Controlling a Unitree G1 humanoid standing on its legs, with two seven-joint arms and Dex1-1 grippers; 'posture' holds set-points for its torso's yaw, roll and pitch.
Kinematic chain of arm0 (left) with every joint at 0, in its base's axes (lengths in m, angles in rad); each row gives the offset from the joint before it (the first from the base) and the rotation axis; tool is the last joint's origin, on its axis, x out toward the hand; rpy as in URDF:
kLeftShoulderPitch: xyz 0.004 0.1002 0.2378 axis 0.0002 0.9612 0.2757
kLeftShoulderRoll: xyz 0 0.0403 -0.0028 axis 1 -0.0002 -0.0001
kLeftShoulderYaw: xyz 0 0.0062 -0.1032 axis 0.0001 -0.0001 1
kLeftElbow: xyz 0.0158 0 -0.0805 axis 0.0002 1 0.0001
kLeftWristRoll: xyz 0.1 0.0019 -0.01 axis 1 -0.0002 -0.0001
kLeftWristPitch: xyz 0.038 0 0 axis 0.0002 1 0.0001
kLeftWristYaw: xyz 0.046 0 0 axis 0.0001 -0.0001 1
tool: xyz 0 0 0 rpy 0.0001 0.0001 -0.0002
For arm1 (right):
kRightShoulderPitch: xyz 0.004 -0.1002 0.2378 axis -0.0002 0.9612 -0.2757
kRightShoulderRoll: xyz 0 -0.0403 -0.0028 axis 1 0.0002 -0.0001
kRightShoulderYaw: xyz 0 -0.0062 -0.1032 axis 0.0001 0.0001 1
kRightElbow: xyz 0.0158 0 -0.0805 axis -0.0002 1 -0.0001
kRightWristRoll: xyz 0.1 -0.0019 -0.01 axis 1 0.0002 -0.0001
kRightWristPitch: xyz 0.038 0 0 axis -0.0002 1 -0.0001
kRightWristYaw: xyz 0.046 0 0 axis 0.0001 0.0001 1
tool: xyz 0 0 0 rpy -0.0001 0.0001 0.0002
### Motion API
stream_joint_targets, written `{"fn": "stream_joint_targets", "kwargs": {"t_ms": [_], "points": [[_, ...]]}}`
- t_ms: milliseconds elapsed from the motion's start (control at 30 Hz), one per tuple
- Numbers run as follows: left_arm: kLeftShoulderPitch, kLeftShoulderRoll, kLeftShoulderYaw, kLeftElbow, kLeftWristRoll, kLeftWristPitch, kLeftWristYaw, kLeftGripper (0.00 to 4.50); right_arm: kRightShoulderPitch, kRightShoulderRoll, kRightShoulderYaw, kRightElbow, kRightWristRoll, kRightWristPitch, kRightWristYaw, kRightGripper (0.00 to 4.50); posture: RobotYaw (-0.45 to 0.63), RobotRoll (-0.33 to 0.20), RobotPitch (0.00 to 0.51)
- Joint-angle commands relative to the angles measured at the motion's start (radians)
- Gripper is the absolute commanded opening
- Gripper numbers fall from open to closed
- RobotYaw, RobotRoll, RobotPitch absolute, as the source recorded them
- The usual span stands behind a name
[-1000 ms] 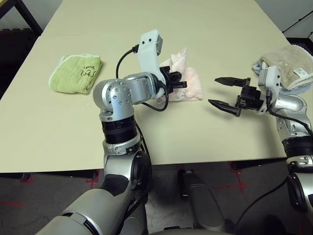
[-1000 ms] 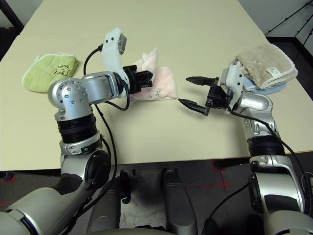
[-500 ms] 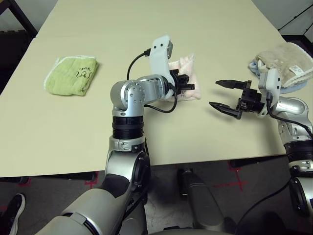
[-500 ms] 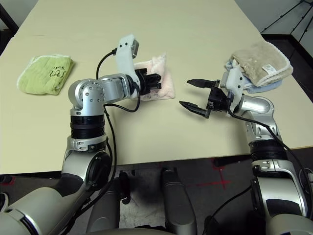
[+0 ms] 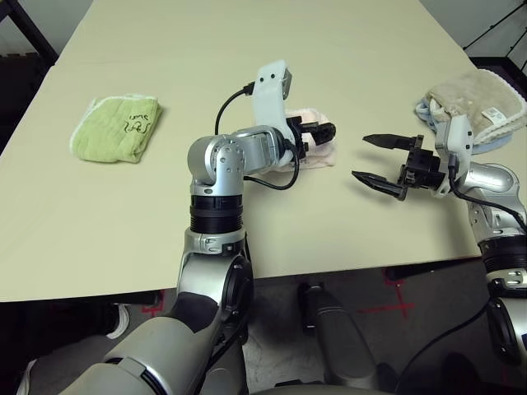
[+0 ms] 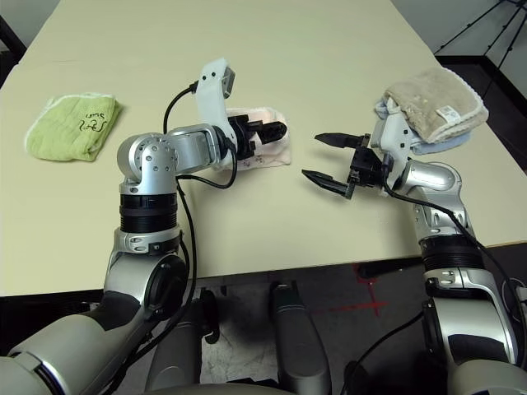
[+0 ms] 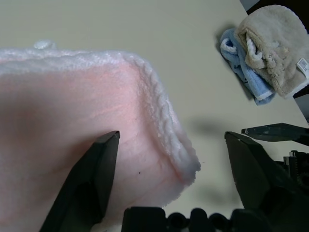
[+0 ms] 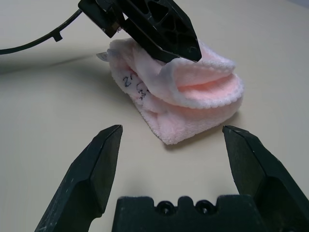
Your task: Fold the towel and set it aside.
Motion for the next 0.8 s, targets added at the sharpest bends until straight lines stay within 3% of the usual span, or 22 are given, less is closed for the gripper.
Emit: {"fn": "stream_joint_targets", "kwargs": {"t_ms": [33,167,333,500,600,667,800], "points": [[-0.014,-0.037,0.042,-0.044,-0.049,-0.007,-0.008,4.48,-0.004,-0.003,-0.01,-0.003,0.011,0.011,-0.022,4.5,-0.26,0.0,0.253],[0.018,0.063,0.074,-0.146,-0.089,-0.068,-0.075,4.48,-0.042,0.055,-0.026,-0.049,0.046,0.096,-0.13,4.5,-0.23,0.0,0.246],[0.167,0.31,-0.069,-0.288,-0.016,-0.181,-0.211,4.48,-0.102,0.159,-0.017,-0.107,0.066,0.18,-0.263,4.5,-0.19,0.0,0.235],[0.267,0.401,-0.078,-0.368,-0.01,-0.227,-0.242,4.48,-0.137,0.243,0.001,-0.119,0.084,0.199,-0.3,4.5,-0.15,0.0,0.224],[0.306,0.413,-0.079,-0.398,-0.004,-0.234,-0.24,4.5,-0.146,0.263,0.006,-0.101,0.084,0.192,-0.291,3.89,-0.13,0.0,0.217],[0.327,0.42,-0.083,-0.414,0.001,-0.238,-0.236,3.92,-0.148,0.272,0.012,-0.091,0.08,0.188,-0.284,3.18,-0.12,0.0,0.216],[0.351,0.431,-0.103,-0.449,0.006,-0.254,-0.243,2.32,-0.151,0.286,0.021,-0.085,0.072,0.184,-0.278,1.51,-0.12,0.0,0.213]]}}
